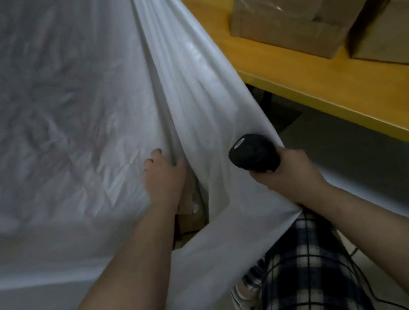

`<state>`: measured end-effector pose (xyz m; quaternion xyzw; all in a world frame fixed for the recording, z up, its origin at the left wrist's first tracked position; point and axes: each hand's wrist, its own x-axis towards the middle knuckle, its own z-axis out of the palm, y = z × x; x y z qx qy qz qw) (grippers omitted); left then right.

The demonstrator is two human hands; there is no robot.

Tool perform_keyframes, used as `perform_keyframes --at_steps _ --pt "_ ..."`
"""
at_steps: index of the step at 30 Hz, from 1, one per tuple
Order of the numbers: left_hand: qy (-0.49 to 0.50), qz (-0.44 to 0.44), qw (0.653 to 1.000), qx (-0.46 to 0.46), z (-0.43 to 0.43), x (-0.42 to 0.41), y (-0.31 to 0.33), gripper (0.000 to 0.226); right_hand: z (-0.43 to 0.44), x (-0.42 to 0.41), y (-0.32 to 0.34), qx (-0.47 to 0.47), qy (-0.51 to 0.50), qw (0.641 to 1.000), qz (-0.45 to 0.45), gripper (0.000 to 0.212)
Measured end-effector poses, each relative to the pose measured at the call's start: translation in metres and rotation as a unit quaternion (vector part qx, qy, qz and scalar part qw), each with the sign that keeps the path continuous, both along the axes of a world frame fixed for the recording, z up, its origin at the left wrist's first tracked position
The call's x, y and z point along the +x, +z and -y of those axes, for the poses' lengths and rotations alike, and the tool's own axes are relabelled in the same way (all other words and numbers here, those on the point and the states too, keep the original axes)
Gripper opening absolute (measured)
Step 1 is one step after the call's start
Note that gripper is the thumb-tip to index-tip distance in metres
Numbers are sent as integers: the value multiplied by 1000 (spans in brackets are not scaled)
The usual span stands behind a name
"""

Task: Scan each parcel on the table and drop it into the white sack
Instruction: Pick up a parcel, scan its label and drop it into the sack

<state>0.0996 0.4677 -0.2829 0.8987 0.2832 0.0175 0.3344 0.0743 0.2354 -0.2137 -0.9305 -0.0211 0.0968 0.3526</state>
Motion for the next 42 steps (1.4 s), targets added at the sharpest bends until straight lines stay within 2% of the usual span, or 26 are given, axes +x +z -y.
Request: perform_keyframes --at_steps 6,13,19,22,25,27,29,31,36,39,42 --pt "-123 123 984 37 67 -31 93 57 48 -35 45 86 -68 992 68 19" --pt "-300 200 928 98 177 -66 166 53 133 -95 90 179 -162 959 150 18" --pt "-419 215 873 122 272 -82 194 53 233 -137 114 210 -292 909 209 19" --pt "-464 217 848 134 317 -87 201 54 273 -155 119 267 -341 875 215 24" --pt "-500 219 823 156 358 -87 205 54 303 -167 120 324 -388 837 209 17" --pt "-514 234 808 166 381 -83 210 55 318 -171 123 354 -407 817 205 10" --pt "-506 269 798 185 396 -73 219 61 327 -171 126 393 -417 797 191 12" --pt "-479 308 784 249 401 -56 229 74 330 -167 128 431 -420 780 171 13" --pt "-413 285 756 419 377 1 239 103 323 -147 128 460 -400 780 140 14" --pt "-404 290 726 475 368 25 241 97 311 -134 128 472 -385 783 126 16" --pt "-429 305 711 467 371 36 248 75 301 -128 125 457 -369 800 122 16"
